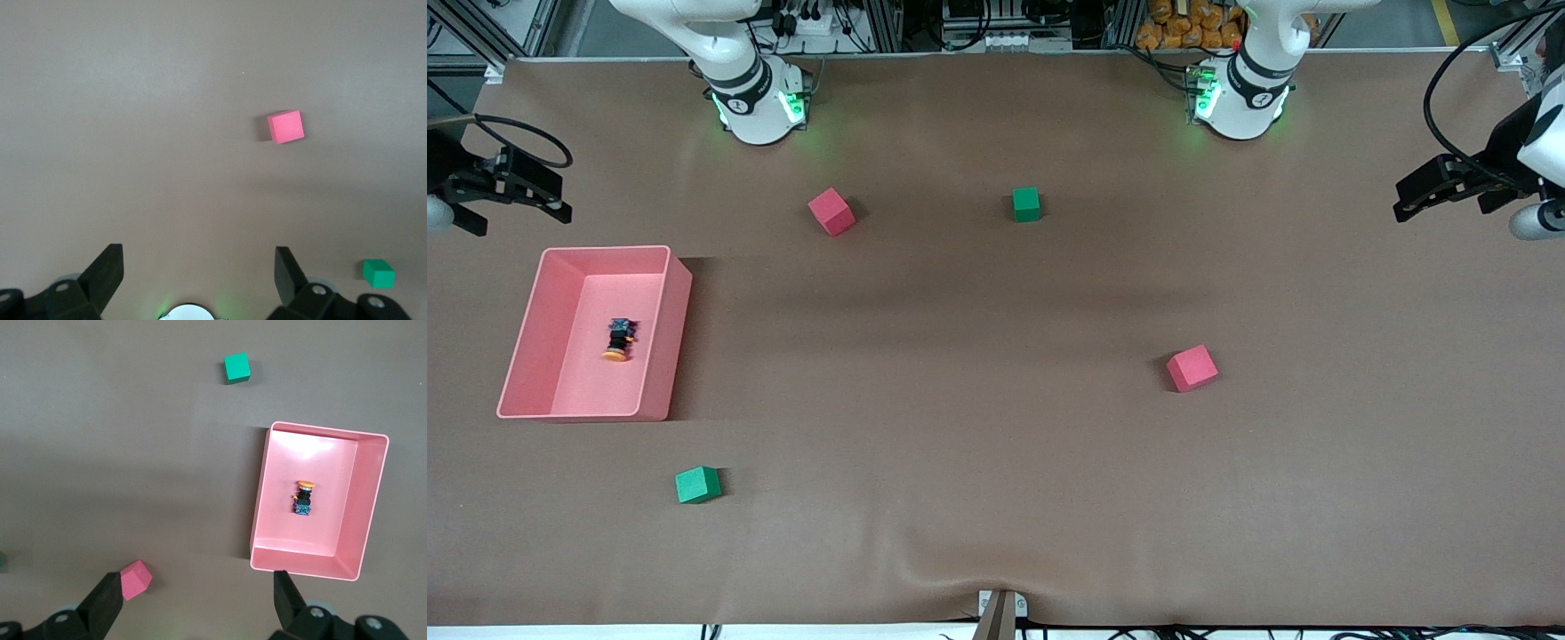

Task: Place and upright button with both arms
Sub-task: 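Reach the right gripper into the pink tray toward the yellow button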

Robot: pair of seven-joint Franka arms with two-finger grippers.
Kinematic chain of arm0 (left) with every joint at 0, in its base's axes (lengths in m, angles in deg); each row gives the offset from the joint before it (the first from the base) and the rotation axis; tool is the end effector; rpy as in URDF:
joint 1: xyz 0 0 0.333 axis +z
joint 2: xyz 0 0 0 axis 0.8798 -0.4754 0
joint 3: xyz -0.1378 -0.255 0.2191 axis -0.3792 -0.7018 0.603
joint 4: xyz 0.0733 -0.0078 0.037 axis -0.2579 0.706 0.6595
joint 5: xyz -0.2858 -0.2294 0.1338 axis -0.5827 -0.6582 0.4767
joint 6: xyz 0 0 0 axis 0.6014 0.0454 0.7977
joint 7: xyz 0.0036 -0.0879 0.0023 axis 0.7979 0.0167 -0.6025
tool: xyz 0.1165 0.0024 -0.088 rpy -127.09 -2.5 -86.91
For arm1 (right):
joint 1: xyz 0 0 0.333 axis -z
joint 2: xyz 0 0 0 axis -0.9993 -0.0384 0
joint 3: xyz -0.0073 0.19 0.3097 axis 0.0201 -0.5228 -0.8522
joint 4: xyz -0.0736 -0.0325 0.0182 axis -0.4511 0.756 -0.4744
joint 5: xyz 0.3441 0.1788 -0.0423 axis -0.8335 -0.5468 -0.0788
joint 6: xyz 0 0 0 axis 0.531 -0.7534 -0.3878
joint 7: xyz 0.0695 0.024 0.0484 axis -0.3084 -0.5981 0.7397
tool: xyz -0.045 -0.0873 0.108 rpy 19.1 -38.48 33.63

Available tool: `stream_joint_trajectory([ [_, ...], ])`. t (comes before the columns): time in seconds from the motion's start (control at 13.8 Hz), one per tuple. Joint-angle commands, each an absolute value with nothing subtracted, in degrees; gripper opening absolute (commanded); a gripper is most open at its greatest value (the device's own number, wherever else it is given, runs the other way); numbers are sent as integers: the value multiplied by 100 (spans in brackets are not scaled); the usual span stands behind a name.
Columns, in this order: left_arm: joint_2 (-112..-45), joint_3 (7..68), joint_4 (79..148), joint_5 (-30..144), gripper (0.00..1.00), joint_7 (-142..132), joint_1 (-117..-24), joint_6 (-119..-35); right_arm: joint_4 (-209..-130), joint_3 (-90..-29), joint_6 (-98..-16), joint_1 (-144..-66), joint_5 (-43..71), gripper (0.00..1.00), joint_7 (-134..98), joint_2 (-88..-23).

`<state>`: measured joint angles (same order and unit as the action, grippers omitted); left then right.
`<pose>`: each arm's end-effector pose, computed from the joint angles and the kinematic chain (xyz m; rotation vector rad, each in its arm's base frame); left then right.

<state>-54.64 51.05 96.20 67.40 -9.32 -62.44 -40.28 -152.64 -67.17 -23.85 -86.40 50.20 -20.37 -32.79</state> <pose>0.5409 -0.0484 0.6651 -3.1112 -0.1410 0.0877 0.5442 0.0096 0.6714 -3.1115 -0.2285 0.0363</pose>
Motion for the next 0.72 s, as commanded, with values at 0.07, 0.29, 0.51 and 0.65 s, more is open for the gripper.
stream_joint_trajectory([
  [0.07,-5450,5111,9572,6693,100,-991,-6215,-3946,-15120,-6717,-2320,-8639,5113,100,-2117,-3348],
  [0.29,-5432,5146,9555,6702,100,-763,-6188,-3946,-15121,-6708,-2328,-8631,5113,100,-2117,-3348],
  [0.51,-5449,5155,9555,6676,100,107,-6188,-4033,-15129,-6681,-2337,-8569,5122,100,-2117,-3383],
  [0.65,-5467,5120,9555,6667,100,21,-6267,-4122,-15129,-6673,-2346,-8446,5148,100,-2117,-3549],
])
